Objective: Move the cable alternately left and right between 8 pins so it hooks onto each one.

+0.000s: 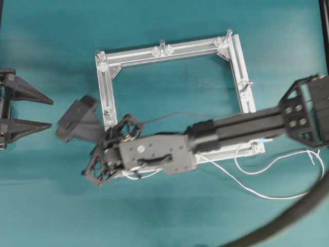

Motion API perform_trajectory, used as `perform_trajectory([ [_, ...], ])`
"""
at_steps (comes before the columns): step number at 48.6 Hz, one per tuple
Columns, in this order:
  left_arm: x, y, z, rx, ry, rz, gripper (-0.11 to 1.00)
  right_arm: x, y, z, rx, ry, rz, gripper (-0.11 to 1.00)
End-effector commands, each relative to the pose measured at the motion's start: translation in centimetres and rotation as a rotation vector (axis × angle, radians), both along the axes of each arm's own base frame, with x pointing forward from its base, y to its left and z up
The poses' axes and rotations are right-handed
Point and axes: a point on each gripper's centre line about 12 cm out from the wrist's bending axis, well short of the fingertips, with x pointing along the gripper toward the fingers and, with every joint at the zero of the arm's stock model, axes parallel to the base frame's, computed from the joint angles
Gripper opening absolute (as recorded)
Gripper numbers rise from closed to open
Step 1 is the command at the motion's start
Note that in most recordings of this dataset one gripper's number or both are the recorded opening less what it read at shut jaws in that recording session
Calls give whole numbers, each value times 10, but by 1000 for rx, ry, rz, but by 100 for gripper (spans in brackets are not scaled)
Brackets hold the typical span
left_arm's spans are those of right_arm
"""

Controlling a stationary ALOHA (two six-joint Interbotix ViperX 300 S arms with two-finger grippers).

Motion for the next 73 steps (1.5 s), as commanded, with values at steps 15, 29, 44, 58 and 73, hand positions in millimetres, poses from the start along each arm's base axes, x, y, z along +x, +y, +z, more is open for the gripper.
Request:
perform_trajectory([
  [15, 3, 1, 10, 6, -25, 2, 78, -47, -26, 44, 77, -101, -163, 13],
  [29, 4, 0, 13, 6, -34, 0, 78, -62, -66, 38, 106, -115, -278, 13],
  [44, 4, 0, 12, 6, -31, 0, 78, -44, -126, 43, 68, -131, -200, 13],
  [58, 4, 0, 11, 6, -29, 0, 78, -6, -141, 39, 31, -62, -49, 13],
  [73, 4, 0, 11, 6, -29, 0, 78, 19, -150, 46, 3, -30, 100, 13],
])
